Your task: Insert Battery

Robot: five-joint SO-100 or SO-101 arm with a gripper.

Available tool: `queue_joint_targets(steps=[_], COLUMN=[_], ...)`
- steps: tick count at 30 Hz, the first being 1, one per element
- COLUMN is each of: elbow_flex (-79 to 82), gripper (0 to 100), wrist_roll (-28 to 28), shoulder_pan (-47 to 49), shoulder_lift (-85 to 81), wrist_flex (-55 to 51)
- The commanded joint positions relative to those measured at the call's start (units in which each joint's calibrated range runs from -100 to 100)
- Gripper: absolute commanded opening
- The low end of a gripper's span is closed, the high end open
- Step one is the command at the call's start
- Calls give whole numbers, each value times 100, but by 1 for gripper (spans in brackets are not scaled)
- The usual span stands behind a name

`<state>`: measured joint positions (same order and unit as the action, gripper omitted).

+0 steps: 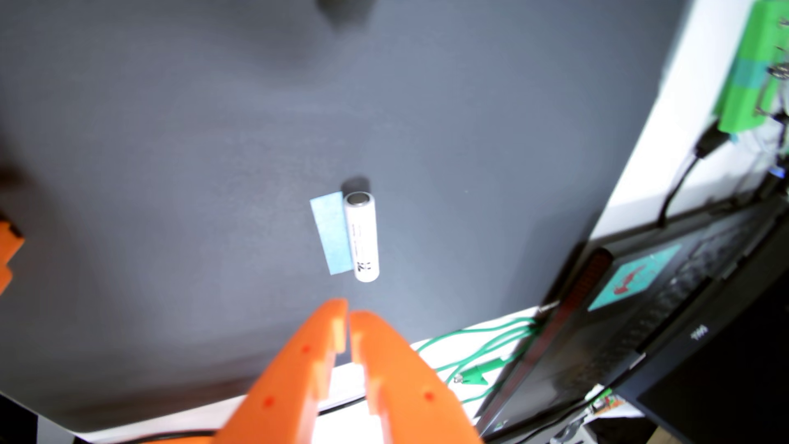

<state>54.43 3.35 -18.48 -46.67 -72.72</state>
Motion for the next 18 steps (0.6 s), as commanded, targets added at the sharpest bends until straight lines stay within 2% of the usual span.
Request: queue_joint_targets(steps=[1,6,10,18], elbow_flex=[-1062,-1783,-1900,-1846], gripper=[2,2,2,2], wrist_roll=[201,376,592,1375], shoulder_pan=[18,-65,-171,-1659], shoulder_lift=[962,1829,2220,2512], wrist_flex=[-603,-1051,-1018,-416])
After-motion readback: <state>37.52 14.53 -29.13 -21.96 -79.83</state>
